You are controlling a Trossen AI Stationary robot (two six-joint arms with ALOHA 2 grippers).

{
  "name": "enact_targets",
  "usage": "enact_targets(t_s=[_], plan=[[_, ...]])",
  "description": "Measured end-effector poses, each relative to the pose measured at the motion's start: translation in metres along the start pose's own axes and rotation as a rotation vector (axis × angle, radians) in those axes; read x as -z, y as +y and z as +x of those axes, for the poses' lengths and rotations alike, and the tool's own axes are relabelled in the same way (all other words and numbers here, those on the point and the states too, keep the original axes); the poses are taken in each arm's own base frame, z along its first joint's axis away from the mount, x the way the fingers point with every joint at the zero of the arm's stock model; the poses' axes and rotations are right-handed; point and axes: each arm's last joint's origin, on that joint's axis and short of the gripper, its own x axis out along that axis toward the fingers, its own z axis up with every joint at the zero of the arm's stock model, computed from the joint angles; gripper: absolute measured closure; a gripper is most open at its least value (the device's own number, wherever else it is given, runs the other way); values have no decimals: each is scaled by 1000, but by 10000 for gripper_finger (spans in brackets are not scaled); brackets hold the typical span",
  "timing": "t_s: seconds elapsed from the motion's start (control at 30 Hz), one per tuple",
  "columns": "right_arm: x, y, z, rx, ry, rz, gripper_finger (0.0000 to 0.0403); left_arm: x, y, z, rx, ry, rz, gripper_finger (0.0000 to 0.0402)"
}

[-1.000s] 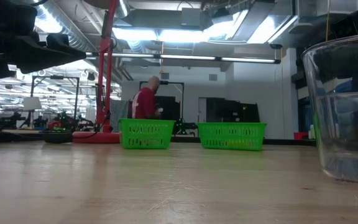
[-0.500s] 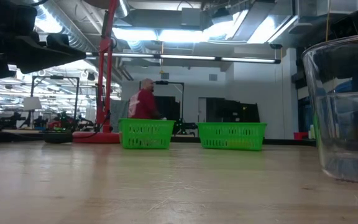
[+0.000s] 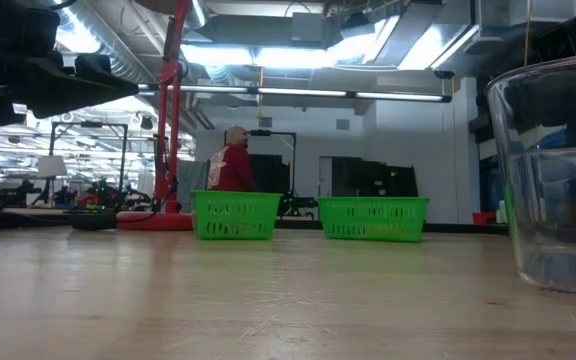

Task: Pick and place Stapler, Stapler remover, tape
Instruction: Return to Home Position

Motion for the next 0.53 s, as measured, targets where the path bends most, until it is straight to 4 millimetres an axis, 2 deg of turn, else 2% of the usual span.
enact_targets(t_s=[0.53], plan=[[0,0,0,0,0,0,382,0,0,0,0,0,0,193]])
